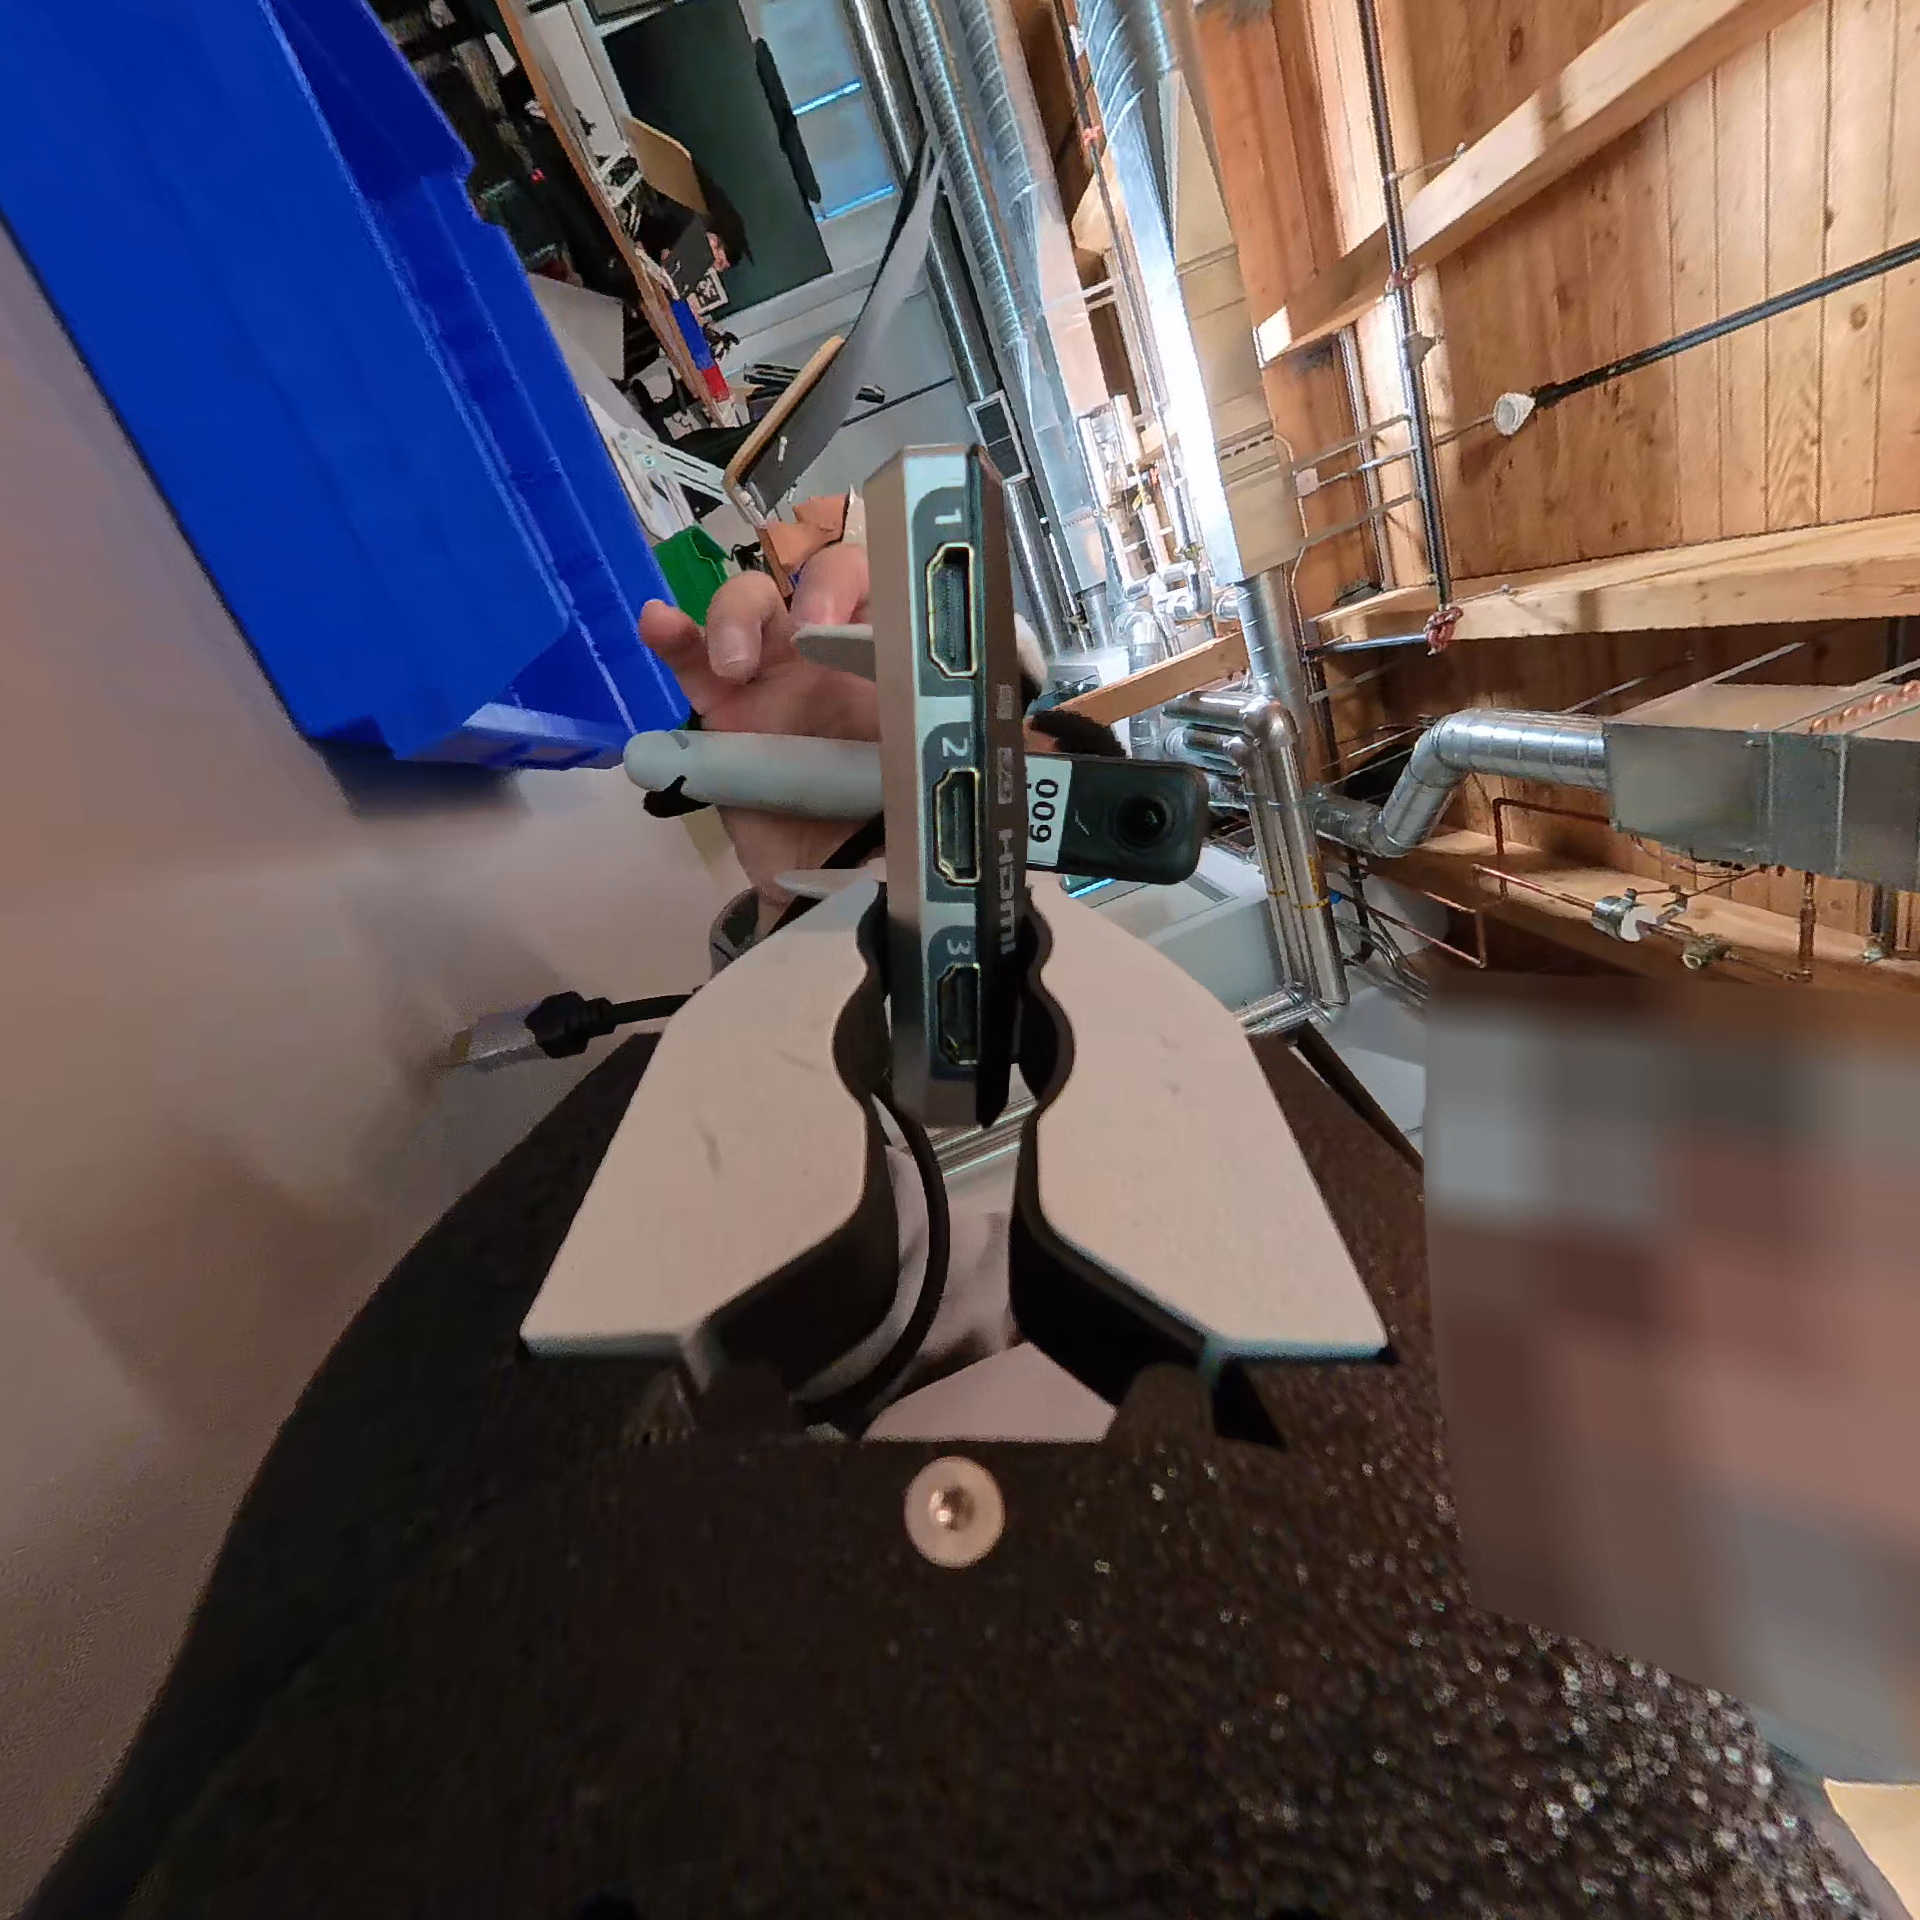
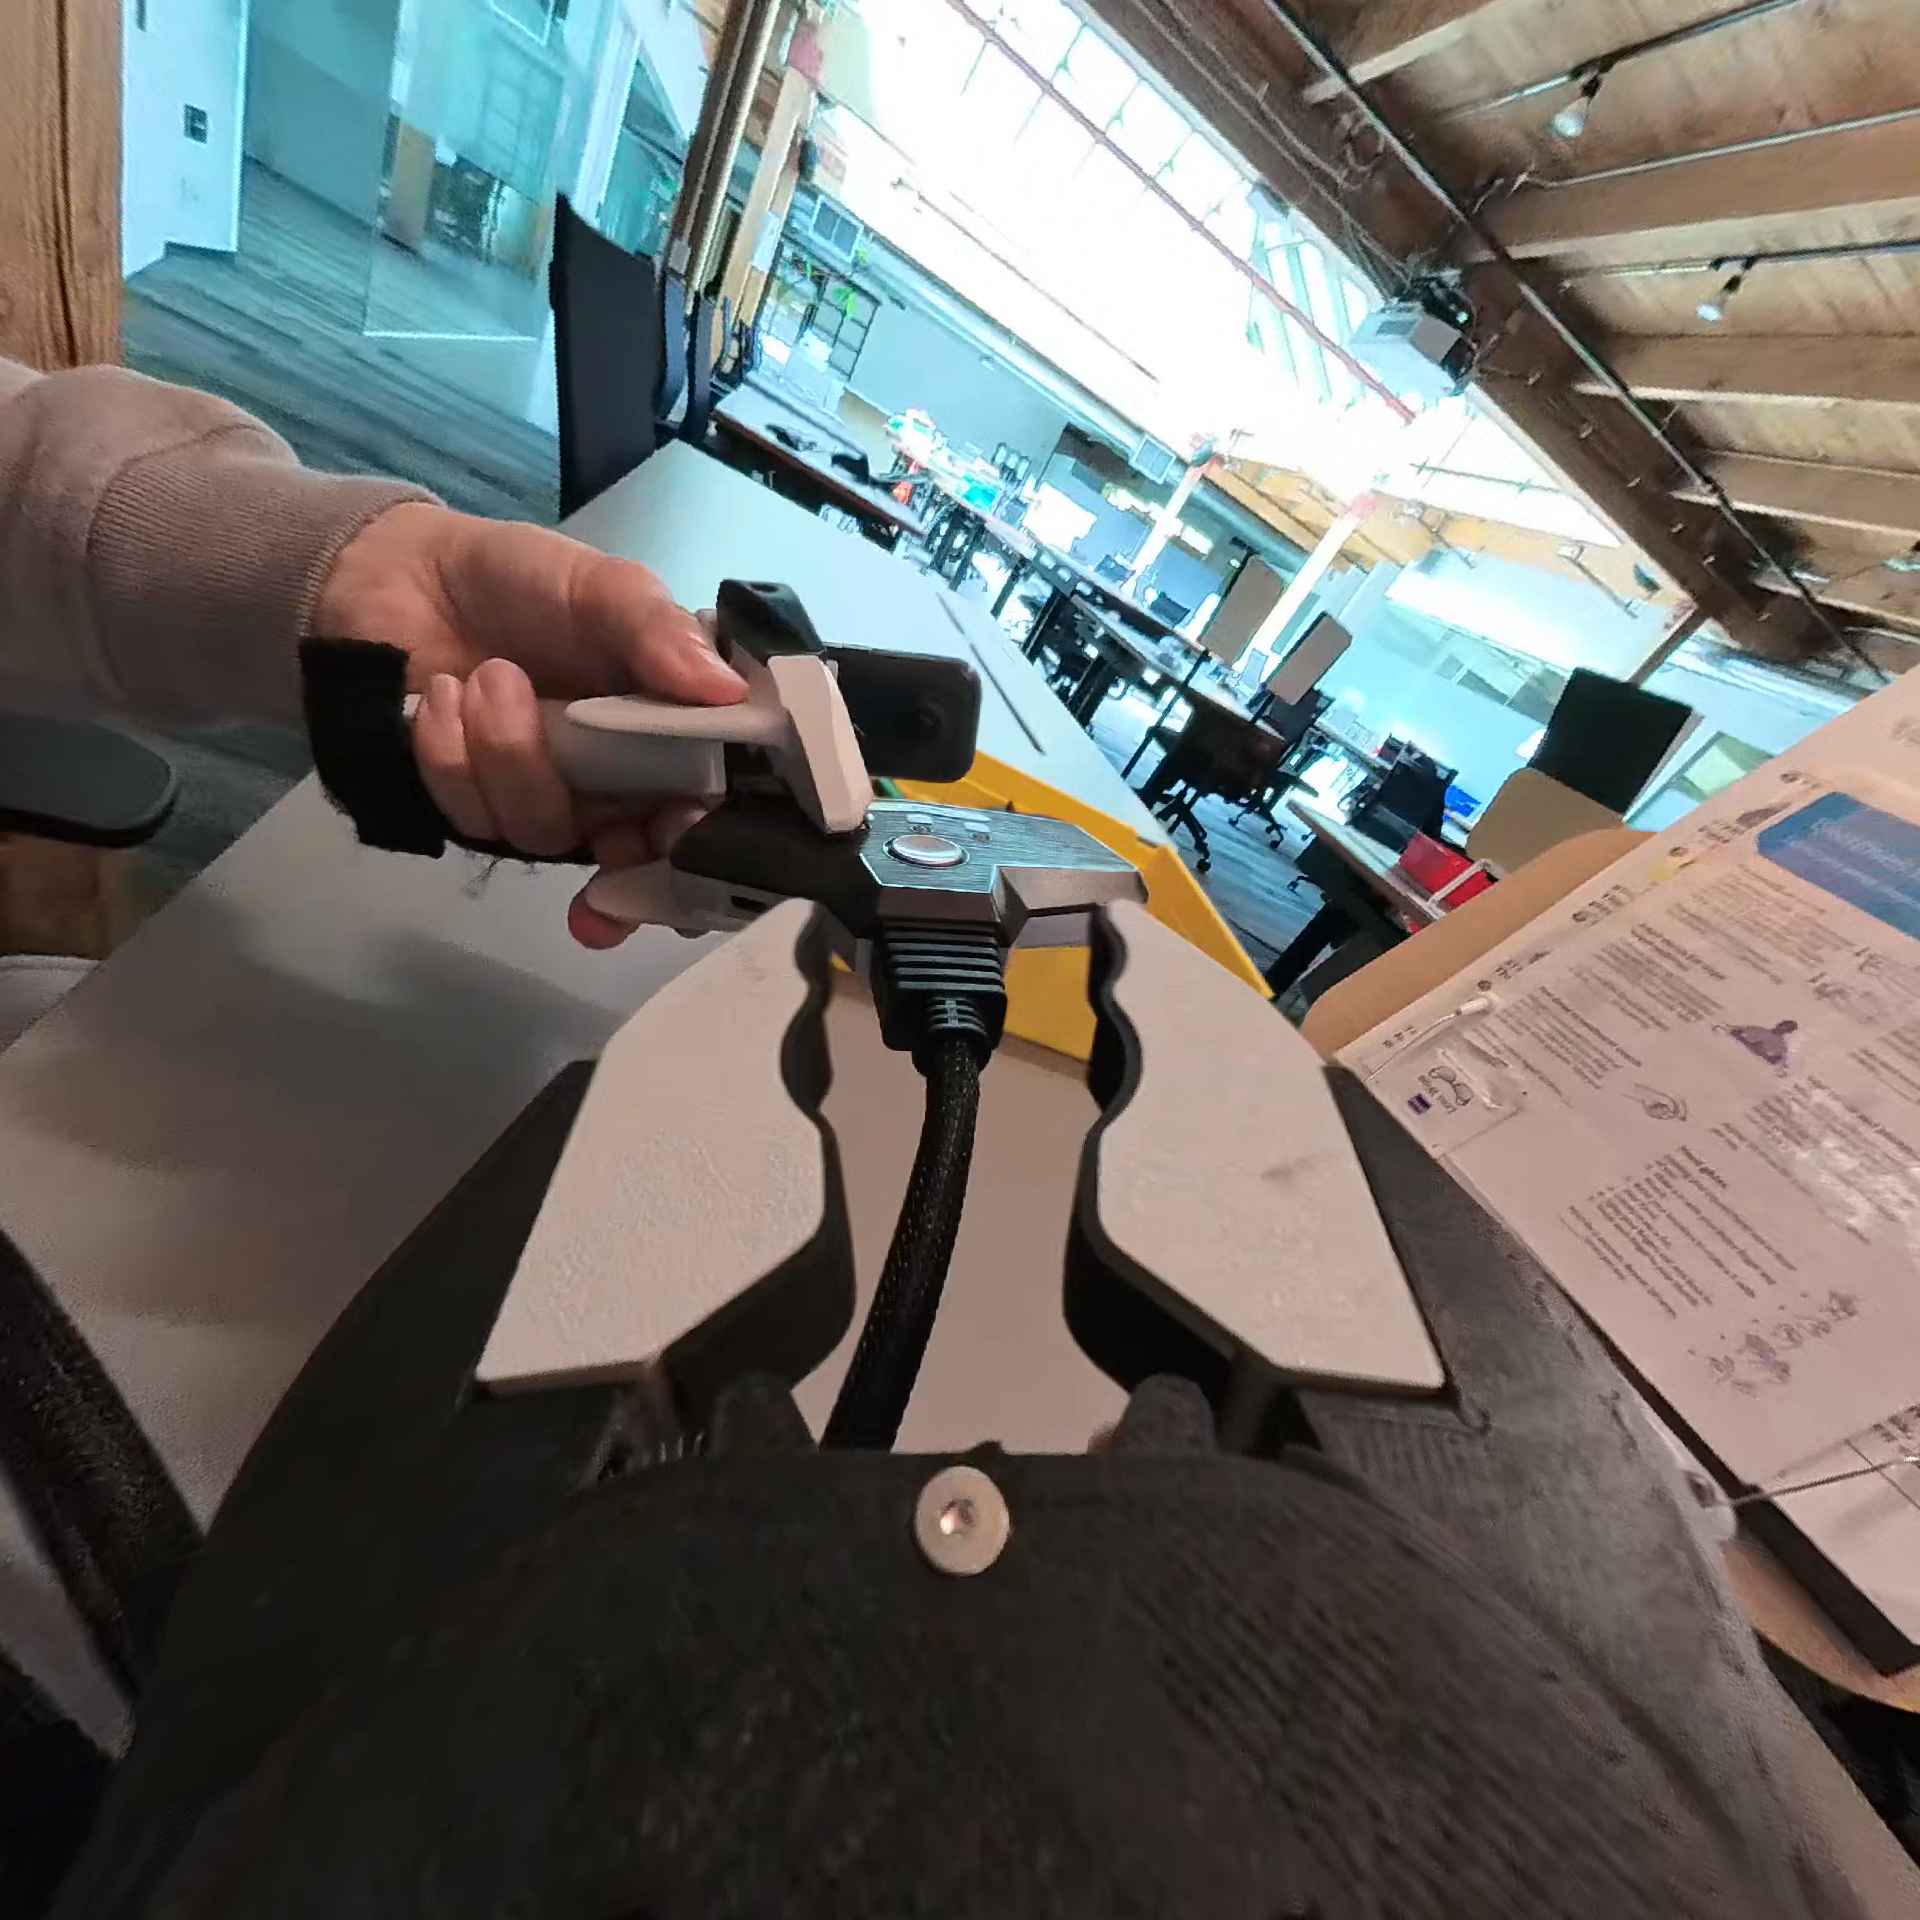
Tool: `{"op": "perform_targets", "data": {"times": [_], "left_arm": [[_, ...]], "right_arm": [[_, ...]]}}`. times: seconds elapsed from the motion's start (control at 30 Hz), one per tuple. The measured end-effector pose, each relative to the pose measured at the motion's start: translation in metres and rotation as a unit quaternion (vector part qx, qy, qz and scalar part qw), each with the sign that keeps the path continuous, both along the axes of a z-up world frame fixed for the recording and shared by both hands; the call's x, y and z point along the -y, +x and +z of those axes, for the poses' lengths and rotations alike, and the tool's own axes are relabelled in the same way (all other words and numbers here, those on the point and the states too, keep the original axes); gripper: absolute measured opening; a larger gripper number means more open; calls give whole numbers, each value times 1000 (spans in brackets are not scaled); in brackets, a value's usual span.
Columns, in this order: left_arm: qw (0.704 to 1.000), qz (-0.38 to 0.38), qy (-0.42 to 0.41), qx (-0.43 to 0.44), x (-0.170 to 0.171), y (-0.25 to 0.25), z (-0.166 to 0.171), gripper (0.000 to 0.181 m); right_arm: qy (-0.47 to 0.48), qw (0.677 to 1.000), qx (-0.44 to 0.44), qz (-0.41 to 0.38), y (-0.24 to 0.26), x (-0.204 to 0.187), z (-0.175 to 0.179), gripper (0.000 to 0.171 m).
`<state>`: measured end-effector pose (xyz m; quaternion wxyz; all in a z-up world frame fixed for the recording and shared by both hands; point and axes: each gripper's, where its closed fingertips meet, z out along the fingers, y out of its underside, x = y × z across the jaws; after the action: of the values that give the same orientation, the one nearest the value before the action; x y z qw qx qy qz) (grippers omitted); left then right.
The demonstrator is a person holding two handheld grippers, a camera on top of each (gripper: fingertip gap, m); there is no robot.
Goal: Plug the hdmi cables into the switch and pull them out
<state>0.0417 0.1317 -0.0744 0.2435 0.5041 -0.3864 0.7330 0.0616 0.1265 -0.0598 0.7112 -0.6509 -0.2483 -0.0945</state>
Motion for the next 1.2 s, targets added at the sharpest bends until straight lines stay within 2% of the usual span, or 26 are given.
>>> {"op": "perform_targets", "data": {"times": [0.13, 0.37, 0.67, 0.87, 1.0, 1.1, 1.2], "left_arm": [[1000, -2, 3, 13, 5, -1, 20, 21], [999, 10, 26, 27, 8, -1, 41, 20], [999, 40, 23, 27, 11, 7, 55, 21], [998, 55, 14, 24, 11, 11, 59, 20], [997, 70, 18, 17, 8, 13, 53, 20], [993, 100, 54, 42, 1, 18, 55, 22], [967, 127, 175, 135, -3, 16, 60, 38]], "right_arm": [[12, 1000, -14, 15, -6, 8, 16, 29], [19, 998, -66, 12, -3, 13, 29, 28], [55, 997, -50, -10, 1, 18, 41, 26], [86, 993, -80, -3, 2, 22, 51, 25], [53, 993, -107, 0, 4, 19, 43, 22], [51, 991, -123, -10, 7, 13, 40, 22], [49, 983, -179, 1, 11, 10, 43, 23]]}}
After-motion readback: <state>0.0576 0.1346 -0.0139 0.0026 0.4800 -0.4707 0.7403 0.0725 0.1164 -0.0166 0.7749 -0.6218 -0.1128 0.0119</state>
